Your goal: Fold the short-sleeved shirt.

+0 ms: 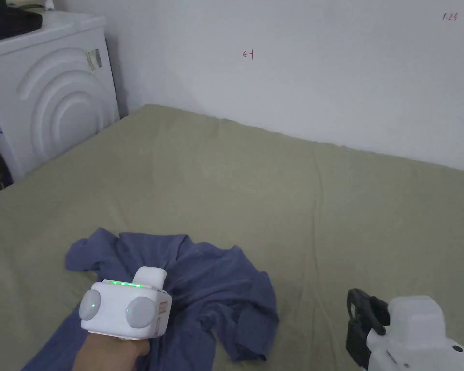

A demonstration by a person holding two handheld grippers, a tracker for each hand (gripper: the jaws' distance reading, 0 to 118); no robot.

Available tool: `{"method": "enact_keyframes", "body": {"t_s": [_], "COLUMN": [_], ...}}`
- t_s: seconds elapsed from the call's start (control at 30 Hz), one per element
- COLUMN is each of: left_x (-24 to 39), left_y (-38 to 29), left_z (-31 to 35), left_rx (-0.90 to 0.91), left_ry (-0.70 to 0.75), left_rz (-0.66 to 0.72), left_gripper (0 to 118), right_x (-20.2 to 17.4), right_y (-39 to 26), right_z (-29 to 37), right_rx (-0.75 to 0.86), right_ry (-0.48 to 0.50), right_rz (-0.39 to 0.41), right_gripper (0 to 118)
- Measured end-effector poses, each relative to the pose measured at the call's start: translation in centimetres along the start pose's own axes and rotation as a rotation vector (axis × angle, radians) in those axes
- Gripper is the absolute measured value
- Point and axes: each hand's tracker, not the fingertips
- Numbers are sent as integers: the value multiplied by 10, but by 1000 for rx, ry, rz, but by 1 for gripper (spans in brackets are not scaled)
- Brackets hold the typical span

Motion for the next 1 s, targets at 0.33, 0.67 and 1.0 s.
{"method": "enact_keyframes", "body": {"t_s": [0.33,0.67,1.0], "left_x": [137,378,571], "left_y": [23,57,27], "left_z": [4,38,63], "left_rx": [115,181,150], "left_ry": [-328,-648,-775], "left_rz": [-44,-257,-476], "left_gripper": [6,6,6], "right_x": [59,158,243], "right_y": [-1,-15,-45], "right_z": [49,111,167], "right_rx": [38,49,16], "right_ry": [-103,-308,-465], "right_rz": [-44,-96,-147], "right_gripper": [0,0,0]}}
